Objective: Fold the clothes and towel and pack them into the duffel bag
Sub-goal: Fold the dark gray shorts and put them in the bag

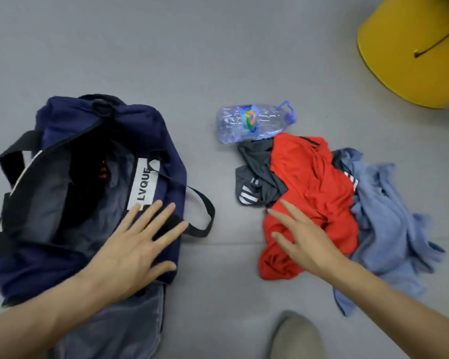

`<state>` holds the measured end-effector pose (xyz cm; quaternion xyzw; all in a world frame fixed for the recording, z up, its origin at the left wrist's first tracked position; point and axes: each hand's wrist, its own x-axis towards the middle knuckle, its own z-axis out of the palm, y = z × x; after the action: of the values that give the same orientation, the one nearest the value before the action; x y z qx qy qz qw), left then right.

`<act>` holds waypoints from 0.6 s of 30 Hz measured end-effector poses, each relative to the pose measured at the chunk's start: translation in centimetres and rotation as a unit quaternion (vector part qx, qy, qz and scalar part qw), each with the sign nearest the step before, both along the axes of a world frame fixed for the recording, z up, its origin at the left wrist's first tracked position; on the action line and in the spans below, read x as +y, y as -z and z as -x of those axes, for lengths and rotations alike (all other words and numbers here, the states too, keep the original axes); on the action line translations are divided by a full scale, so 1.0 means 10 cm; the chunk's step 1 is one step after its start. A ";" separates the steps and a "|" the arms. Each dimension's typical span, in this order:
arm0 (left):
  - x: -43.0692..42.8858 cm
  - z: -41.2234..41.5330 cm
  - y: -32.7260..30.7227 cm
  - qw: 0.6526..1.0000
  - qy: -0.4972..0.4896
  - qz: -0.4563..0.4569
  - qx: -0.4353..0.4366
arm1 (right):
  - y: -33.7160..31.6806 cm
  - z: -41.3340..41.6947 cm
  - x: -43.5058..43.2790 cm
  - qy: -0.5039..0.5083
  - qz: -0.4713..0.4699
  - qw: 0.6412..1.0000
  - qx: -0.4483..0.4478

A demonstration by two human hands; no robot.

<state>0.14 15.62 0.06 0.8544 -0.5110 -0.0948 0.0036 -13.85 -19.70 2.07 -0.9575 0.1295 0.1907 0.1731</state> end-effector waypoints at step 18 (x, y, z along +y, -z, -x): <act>0.61 -0.42 0.74 0.993 0.016 -0.117 -0.012 | 0.76 -0.92 0.04 0.007 0.140 0.990 0.024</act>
<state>4.39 21.68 -7.37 0.8415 -0.5102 -0.1441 -0.1039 -4.63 -19.34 -5.55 -0.9667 0.1655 0.1920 0.0355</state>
